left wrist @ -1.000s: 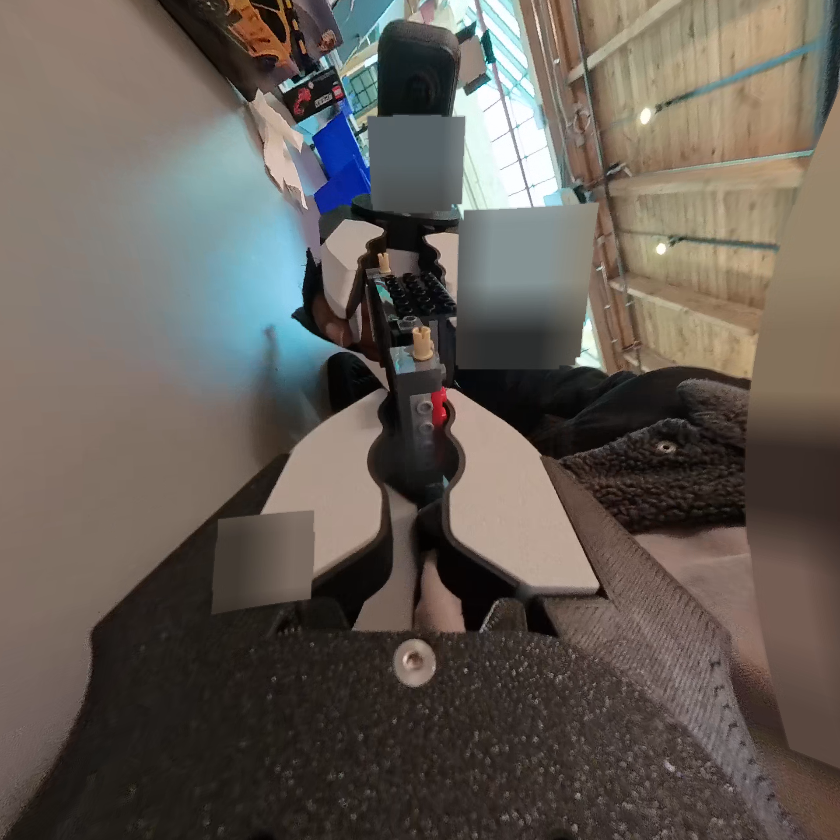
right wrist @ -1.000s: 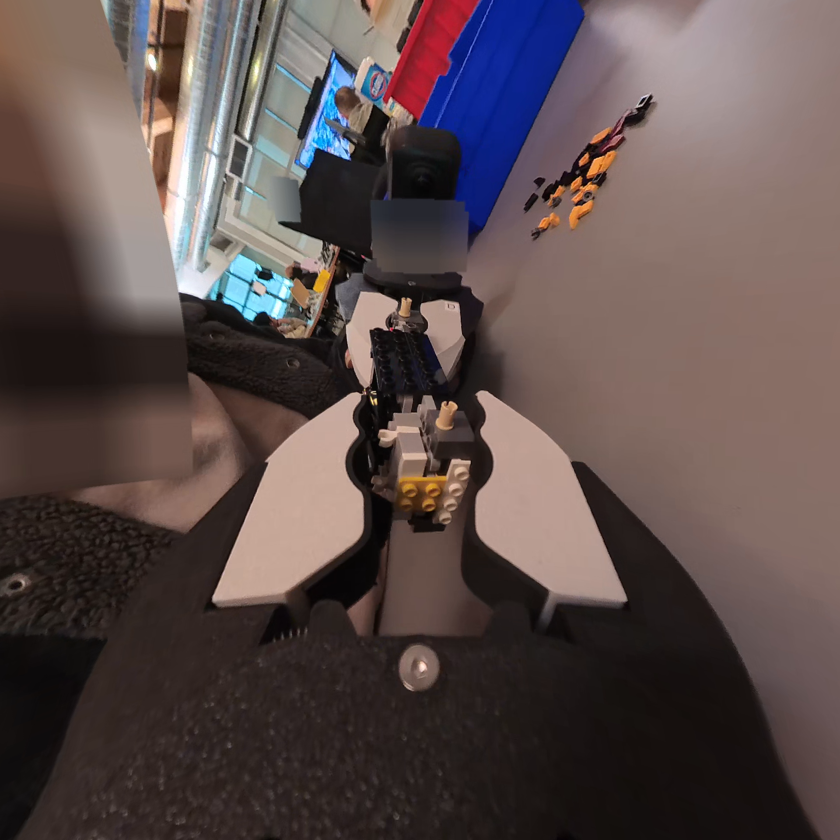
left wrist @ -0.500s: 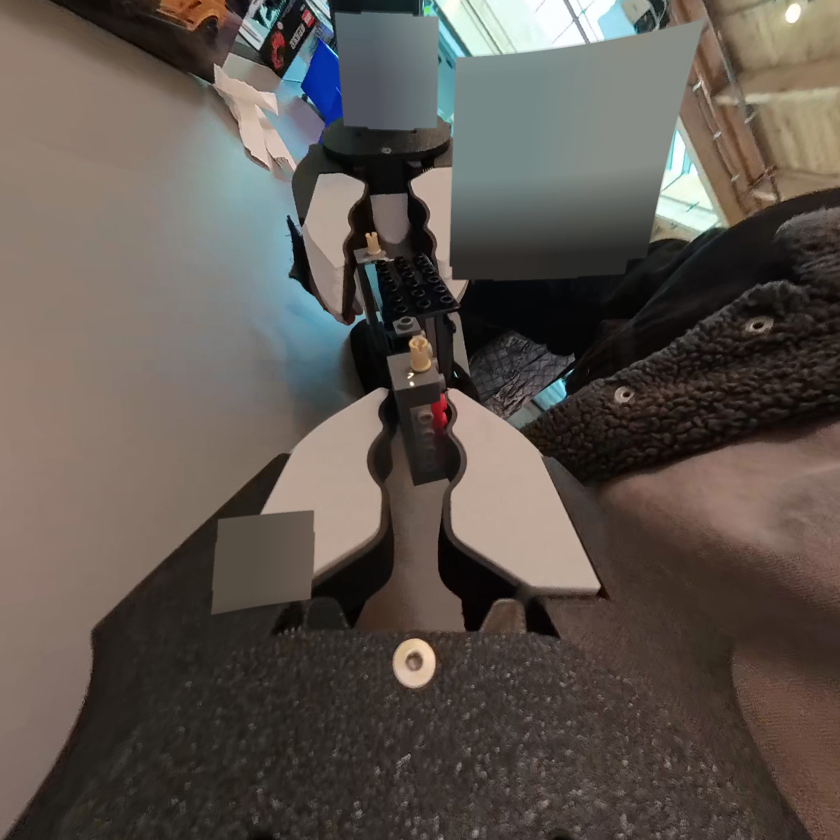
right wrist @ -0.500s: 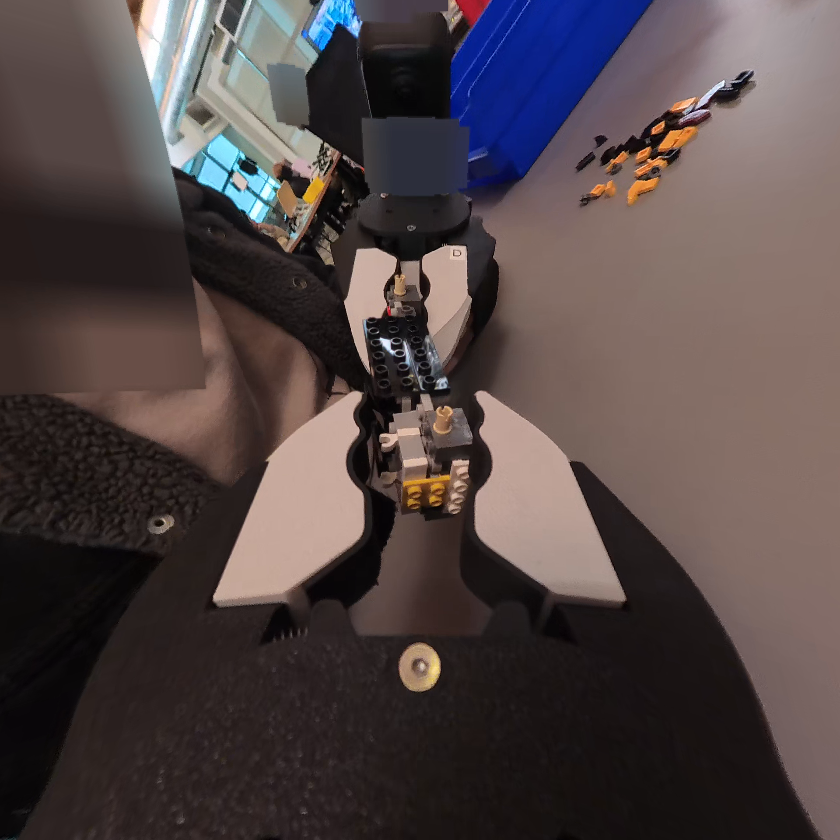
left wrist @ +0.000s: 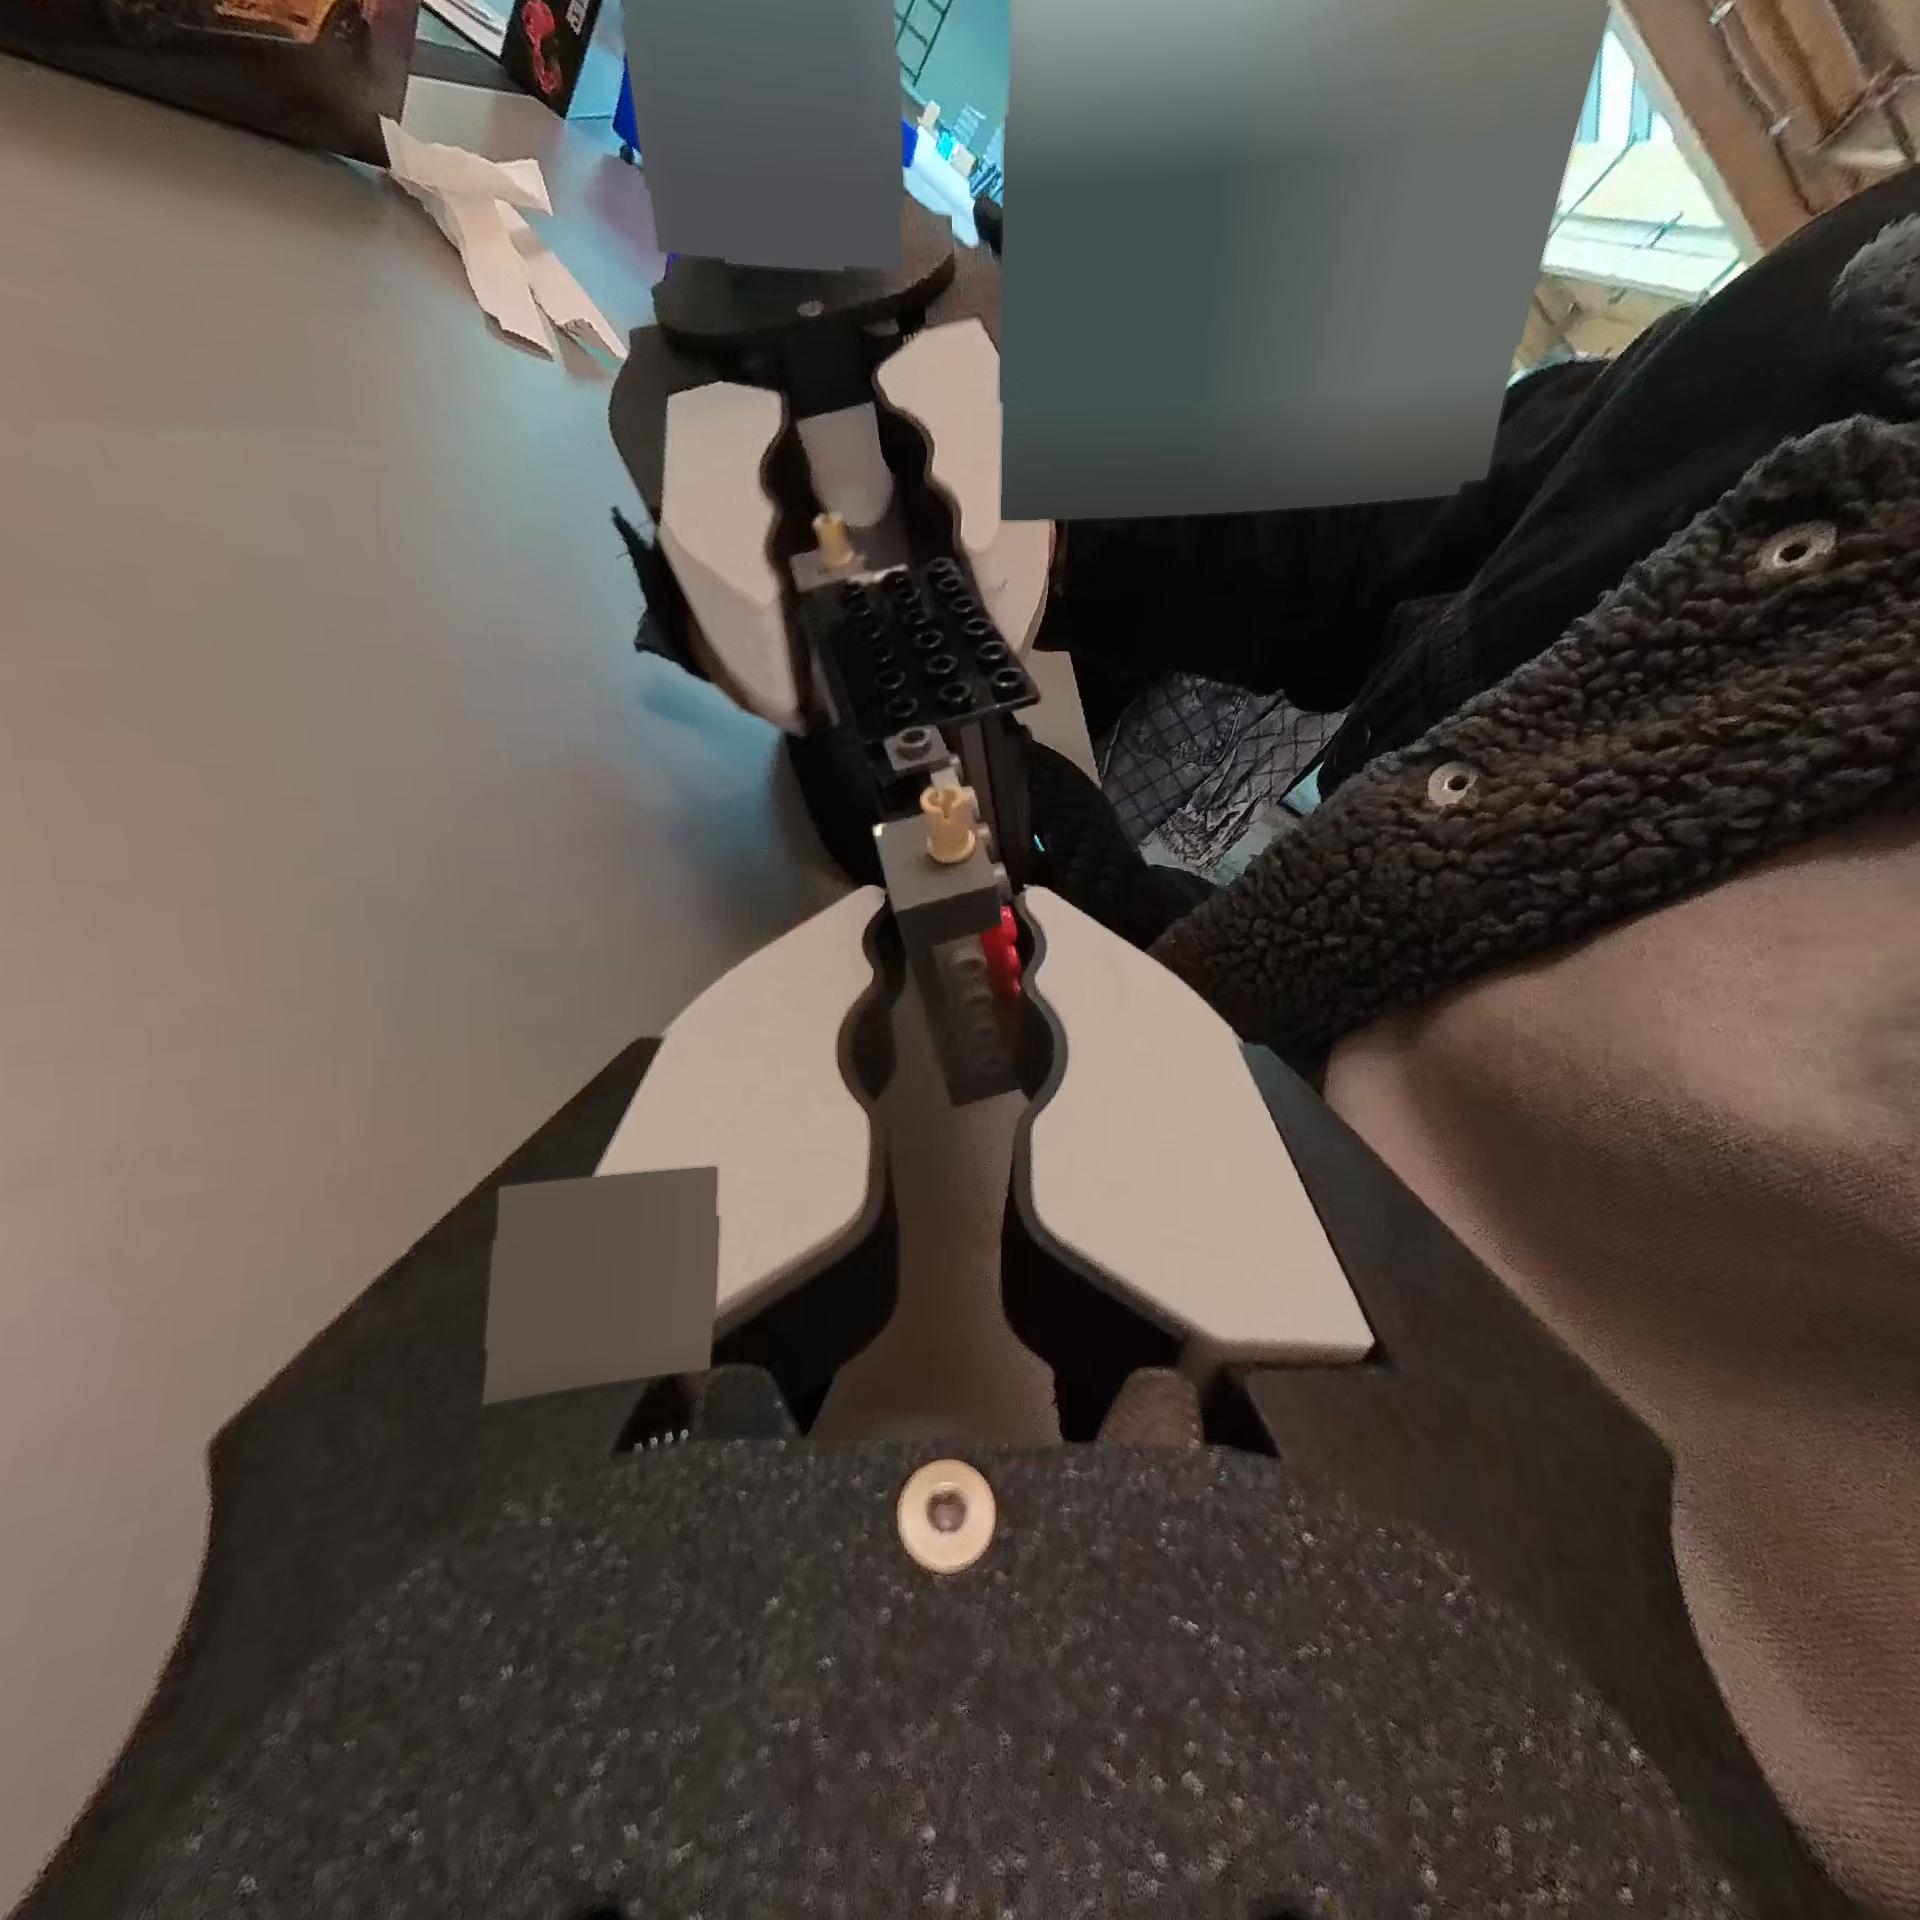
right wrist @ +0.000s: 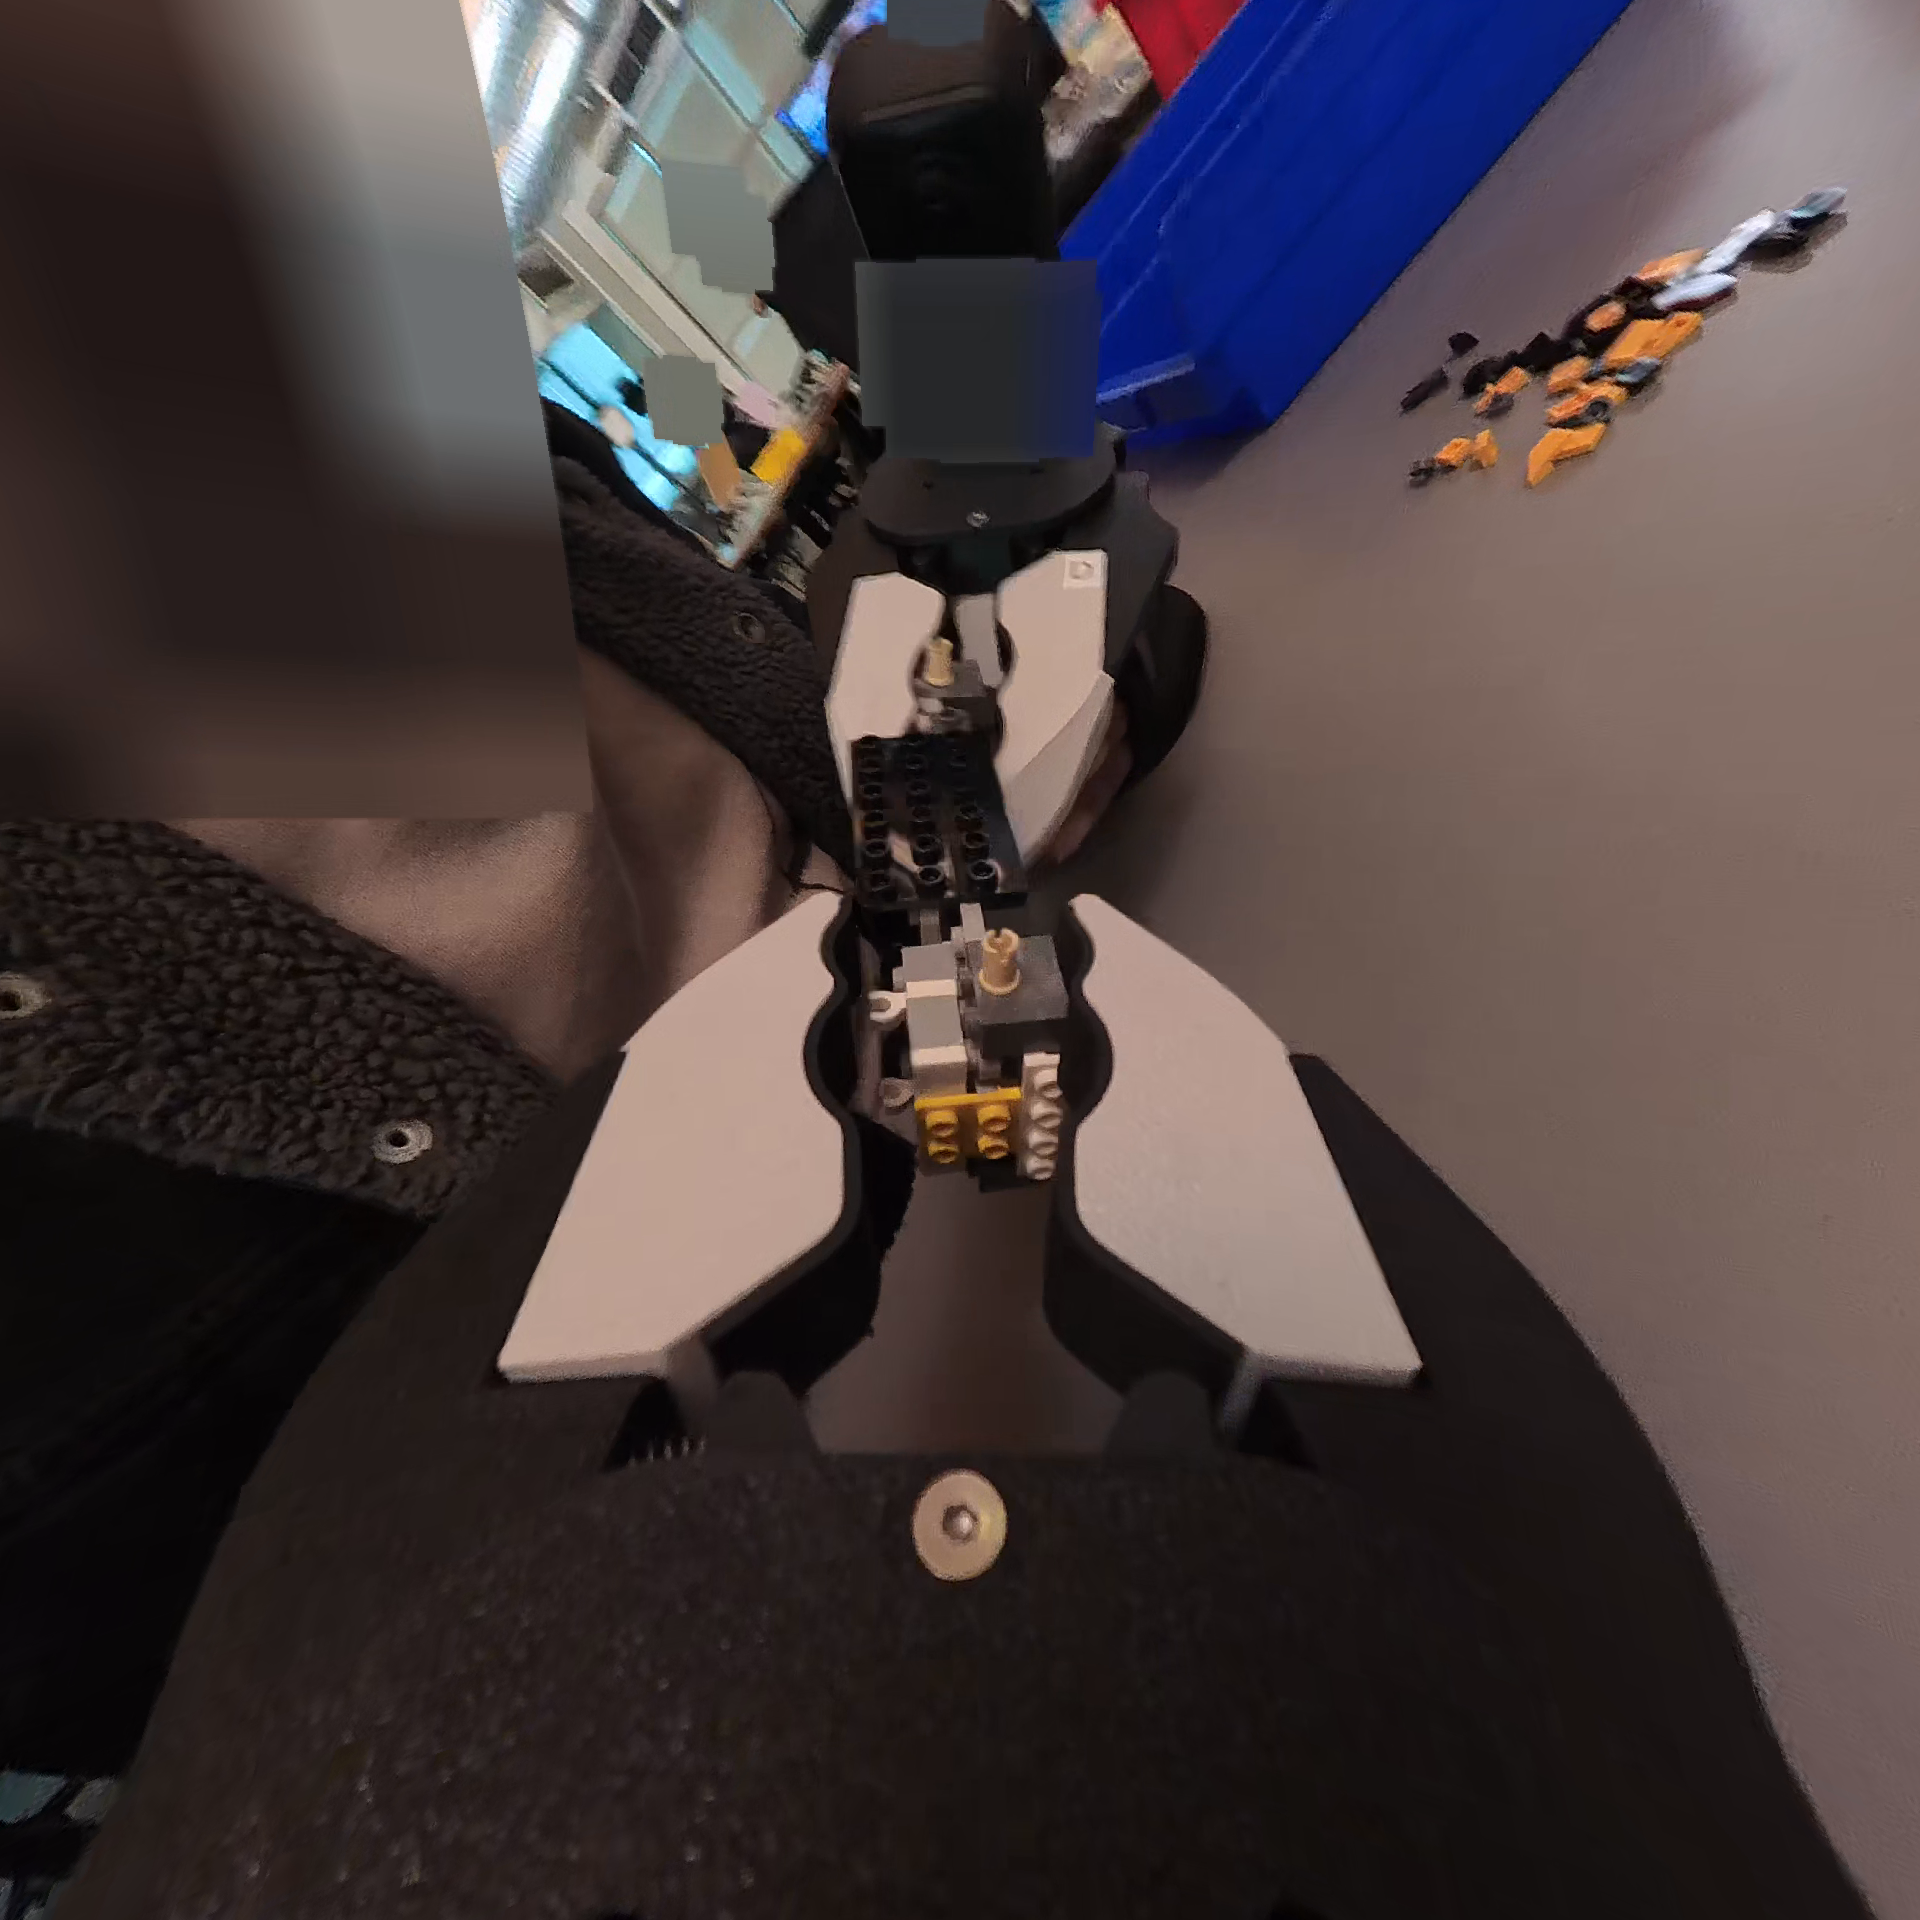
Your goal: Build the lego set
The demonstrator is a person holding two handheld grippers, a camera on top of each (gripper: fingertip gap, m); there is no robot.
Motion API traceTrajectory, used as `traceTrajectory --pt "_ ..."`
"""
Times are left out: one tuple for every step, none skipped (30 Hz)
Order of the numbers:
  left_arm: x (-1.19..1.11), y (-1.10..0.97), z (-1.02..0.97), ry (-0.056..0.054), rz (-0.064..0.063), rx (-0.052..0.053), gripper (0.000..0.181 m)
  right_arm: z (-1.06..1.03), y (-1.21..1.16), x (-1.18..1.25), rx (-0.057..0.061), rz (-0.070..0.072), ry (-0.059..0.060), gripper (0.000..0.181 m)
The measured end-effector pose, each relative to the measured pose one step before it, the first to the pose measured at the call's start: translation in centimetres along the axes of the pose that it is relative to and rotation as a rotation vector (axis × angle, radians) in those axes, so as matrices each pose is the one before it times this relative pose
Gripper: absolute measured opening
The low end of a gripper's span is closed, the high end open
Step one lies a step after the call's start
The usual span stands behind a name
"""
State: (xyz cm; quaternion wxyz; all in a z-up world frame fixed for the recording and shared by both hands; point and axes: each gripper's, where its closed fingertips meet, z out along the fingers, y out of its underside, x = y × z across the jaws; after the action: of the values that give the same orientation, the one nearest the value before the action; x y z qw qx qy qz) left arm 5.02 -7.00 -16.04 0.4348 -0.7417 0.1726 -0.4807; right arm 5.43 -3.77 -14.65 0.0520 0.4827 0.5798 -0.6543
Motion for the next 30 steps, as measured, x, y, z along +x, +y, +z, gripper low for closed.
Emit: traceTrajectory --pt "0.004 0.092 0.016 -0.0007 0.0062 -0.0059 0.018 -0.058 -0.247 -0.258 0.0219 0.0095 -0.0168 0.033" --pt "0.011 0.041 -0.007 0.0026 -0.0004 -0.0028 0.018 0.04 0.025 -0.05 0.0017 -0.0031 0.0028 0.033" --pt "-0.032 0.034 -0.003 -0.0008 -0.0003 -0.0022 0.018 0.004 0.038 -0.012 -0.0004 -0.0117 0.0076 0.033" --pt "-0.017 0.039 0.016 -0.0018 0.0018 -0.0025 0.018 0.003 0.045 -0.029 -0.0027 -0.0088 0.0053 0.033" --pt "-0.007 0.011 0.011 -0.0002 -0.0005 -0.0006 0.018 -0.013 0.018 -0.024 -0.0006 -0.0068 0.0042 0.033" --pt "-0.011 -0.006 -0.001 0.0001 -0.0021 0.0011 0.018 0.004 -0.009 -0.002 0.0025 -0.0063 0.0061 0.033" --pt "0.021 -0.039 -0.016 0.0028 -0.0038 0.0022 0.018 0.012 0.0 -0.038 0.0017 -0.0066 0.0045 0.033" --pt "0.03 -0.017 0.006 0.0032 -0.0032 0.0014 0.017 -0.024 0.046 -0.036 -0.0035 -0.0014 0.0022 0.033" --pt "-0.019 -0.002 0.05 -0.0012 -0.0038 -0.0004 0.018 -0.036 0.099 0.062 -0.0094 0.0 0.008 0.034" --pt "-0.065 0.034 0.056 -0.0026 -0.0074 -0.0015 0.017 -0.032 0.098 0.097 -0.0089 -0.0059 0.0114 0.035" --pt "-0.009 -0.059 0.008 0.0072 -0.0223 0.0037 0.017 -0.004 0.171 0.154 -0.0133 -0.0044 0.0147 0.036" --pt "0.02 -0.126 -0.062 0.0136 -0.0283 0.008 0.018 0.029 0.164 0.164 -0.0121 -0.0021 0.0123 0.037" --pt "0.022 -0.051 -0.068 0.0068 -0.0116 0.0041 0.018 0.041 -0.08 -0.018 0.0071 0.0061 -0.003 0.037" --pt "0.032 -0.005 -0.021 0.0008 0.0 0.0 0.018 0.027 -0.026 -0.015 0.0024 0.0044 -0.0028 0.038" --pt "0.029 0.024 0.01 -0.0014 0.0028 -0.002 0.018 -0.005 0.033 -0.014 -0.0013 -0.0007 -0.0012 0.038" --pt "-0.004 0.037 0.023 -0.0002 -0.0016 -0.0021 0.018 -0.002 0.028 -0.019 -0.0022 0.0 -0.0001 0.038" --pt "-0.036 -0.002 -0.011 -0.0003 -0.005 0.0 0.018 0.003 0.029 0.028 -0.0018 0.0006 0.0033 0.038" --pt "-0.015 -0.001 0.001 0.0015 -0.0074 0.0006 0.017 0.001 0.025 0.007 -0.0013 0.0046 0.0017 0.038" --pt "0.002 0.03 0.029 0.0009 -0.0036 -0.0011 0.017 0.002 0.073 0.046 -0.0052 0.0076 0.0032 0.038" --pt "0.004 0.067 0.041 -0.0016 0.0023 -0.0034 0.018 0.023 0.038 0.038 -0.0022 0.0044 0.0035 0.039" --pt "0.058 0.042 0.034 0.0019 0.0022 -0.0028 0.018 0.033 0.066 -0.038 -0.0033 0.0038 -0.001 0.039" --pt "0.273 -0.015 0.081 0.0177 -0.002 0.0008 0.017 0.22 0.229 -0.215 -0.0137 0.007 -0.0135 0.043" --pt "0.273 0.112 0.169 0.0155 -0.0002 -0.0071 0.017 0.406 0.265 -0.312 -0.0148 0.0039 -0.0176 0.046" --pt "0.064 0.134 0.148 -0.0006 0.0058 -0.0066 0.018 0.369 0.149 -0.151 -0.0064 -0.0035 -0.0067 0.045" --pt "-0.106 -0.054 0.007 -0.0103 0.0048 0.0033 0.018 0.152 -0.056 -0.014 0.0066 -0.0163 0.0029 0.04" --pt "-0.068 -0.203 -0.12 -0.0023 -0.0049 0.0117 0.018 -0.05 -0.253 0.032 0.0171 -0.0078 0.0034 0.036" --pt "0.077 -0.163 -0.098 0.0091 -0.0096 0.0097 0.018 -0.05 -0.129 -0.083 0.0041 0.0014 -0.0079 0.035" --pt "0.118 -0.059 -0.02 0.0074 -0.0028 0.0032 0.018 0.029 -0.047 -0.178 0.0005 -0.0009 -0.0113 0.034" --pt "0.081 0.012 0.001 0.002 0.0046 -0.0003 0.018 0.047 0.012 -0.148 -0.0014 -0.0021 -0.0073 0.034" --pt "0.062 -0.044 -0.001 0.0017 0.004 0.002 0.018 0.039 0.008 -0.171 0.0008 0.0043 -0.0097 0.034"
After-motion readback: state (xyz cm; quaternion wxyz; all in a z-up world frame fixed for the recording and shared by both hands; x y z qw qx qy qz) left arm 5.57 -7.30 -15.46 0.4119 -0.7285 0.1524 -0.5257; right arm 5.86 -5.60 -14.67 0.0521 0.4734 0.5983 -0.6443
